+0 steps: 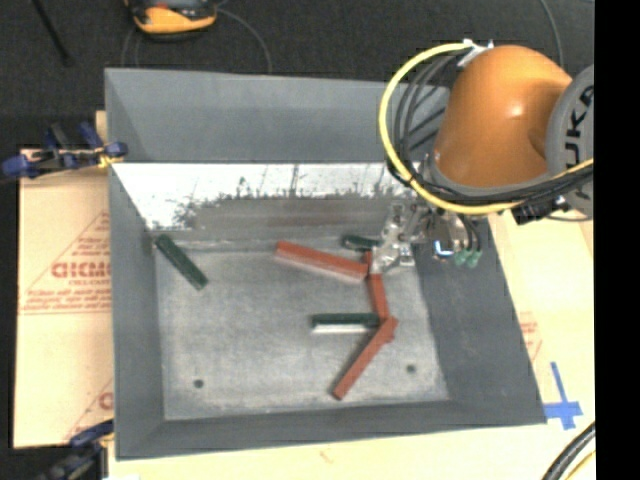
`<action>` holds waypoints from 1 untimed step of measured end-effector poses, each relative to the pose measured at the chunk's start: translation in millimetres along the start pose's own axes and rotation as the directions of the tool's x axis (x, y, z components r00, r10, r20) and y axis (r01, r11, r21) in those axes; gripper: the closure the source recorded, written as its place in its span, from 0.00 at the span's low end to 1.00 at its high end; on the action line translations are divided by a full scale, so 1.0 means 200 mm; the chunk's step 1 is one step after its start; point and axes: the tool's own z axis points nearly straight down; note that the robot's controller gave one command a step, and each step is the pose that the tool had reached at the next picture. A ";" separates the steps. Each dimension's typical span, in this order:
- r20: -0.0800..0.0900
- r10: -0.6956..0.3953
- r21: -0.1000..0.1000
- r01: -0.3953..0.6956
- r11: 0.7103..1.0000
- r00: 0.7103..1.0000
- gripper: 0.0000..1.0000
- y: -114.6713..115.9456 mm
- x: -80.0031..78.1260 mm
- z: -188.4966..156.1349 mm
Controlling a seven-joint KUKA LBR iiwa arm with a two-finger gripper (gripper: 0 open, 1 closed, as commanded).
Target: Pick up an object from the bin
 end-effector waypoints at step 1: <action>-0.006 0.003 -0.001 -0.003 1.000 1.000 1.00 -0.02 0.04 0.30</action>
Offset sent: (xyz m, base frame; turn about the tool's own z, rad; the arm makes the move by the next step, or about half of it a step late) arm 0.0061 -0.0107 -0.0716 0.0228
